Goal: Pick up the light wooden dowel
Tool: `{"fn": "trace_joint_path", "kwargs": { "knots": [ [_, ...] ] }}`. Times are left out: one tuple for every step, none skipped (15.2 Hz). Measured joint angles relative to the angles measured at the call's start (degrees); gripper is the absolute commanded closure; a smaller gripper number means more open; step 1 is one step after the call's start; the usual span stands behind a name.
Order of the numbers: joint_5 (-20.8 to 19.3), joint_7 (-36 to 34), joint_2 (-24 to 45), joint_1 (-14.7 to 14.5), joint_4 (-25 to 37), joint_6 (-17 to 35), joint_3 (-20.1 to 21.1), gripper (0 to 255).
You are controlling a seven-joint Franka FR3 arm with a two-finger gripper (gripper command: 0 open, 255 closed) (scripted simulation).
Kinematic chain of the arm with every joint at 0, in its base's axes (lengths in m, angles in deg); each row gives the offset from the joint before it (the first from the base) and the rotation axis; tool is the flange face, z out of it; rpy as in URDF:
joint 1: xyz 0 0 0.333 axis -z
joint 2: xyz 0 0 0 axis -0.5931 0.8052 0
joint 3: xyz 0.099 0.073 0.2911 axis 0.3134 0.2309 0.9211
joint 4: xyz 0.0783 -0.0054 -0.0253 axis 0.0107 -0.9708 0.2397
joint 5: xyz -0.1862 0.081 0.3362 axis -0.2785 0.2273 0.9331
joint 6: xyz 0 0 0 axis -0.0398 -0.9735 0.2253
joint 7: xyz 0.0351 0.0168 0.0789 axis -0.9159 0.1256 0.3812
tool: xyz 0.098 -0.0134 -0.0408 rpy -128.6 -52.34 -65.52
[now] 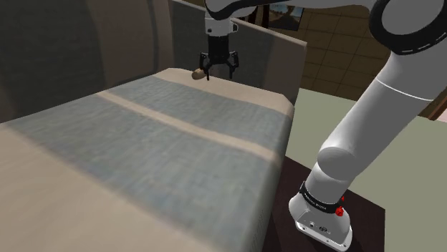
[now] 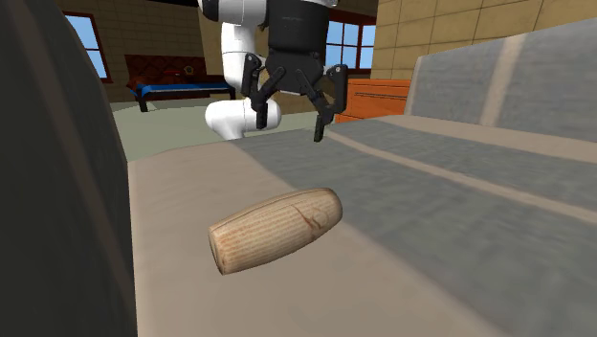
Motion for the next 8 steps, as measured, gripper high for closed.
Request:
{"fn": "trace_joint_path", "kwargs": {
  "knots": [
    [-0.3, -1.8, 2.0, 0.2, 1.7, 0.4, 0.0, 0],
    [-0.7, -3.8, 4.5, 0.3, 4.3, 0.3, 0.1, 0],
    [-1.2, -5.7, 7.2, 0.4, 7.7, -0.3, 0.2, 0],
    [-1.6, -7.6, 9.7, 0.3, 10.7, -0.7, 0.2, 0],
    [-1.9, -9.1, 11.6, 0.5, 12.7, -0.6, -0.1, 0],
    [-2.2, -10.6, 13.7, 0.6, 15.5, -1.3, -0.3, 0],
    [-2.6, -12.3, 15.9, 0.5, 18.5, -2.0, -0.5, 0],
    [-2.9, -13.8, 18.4, 0.5, 21.9, -2.7, -0.8, 0]
  ]
}}
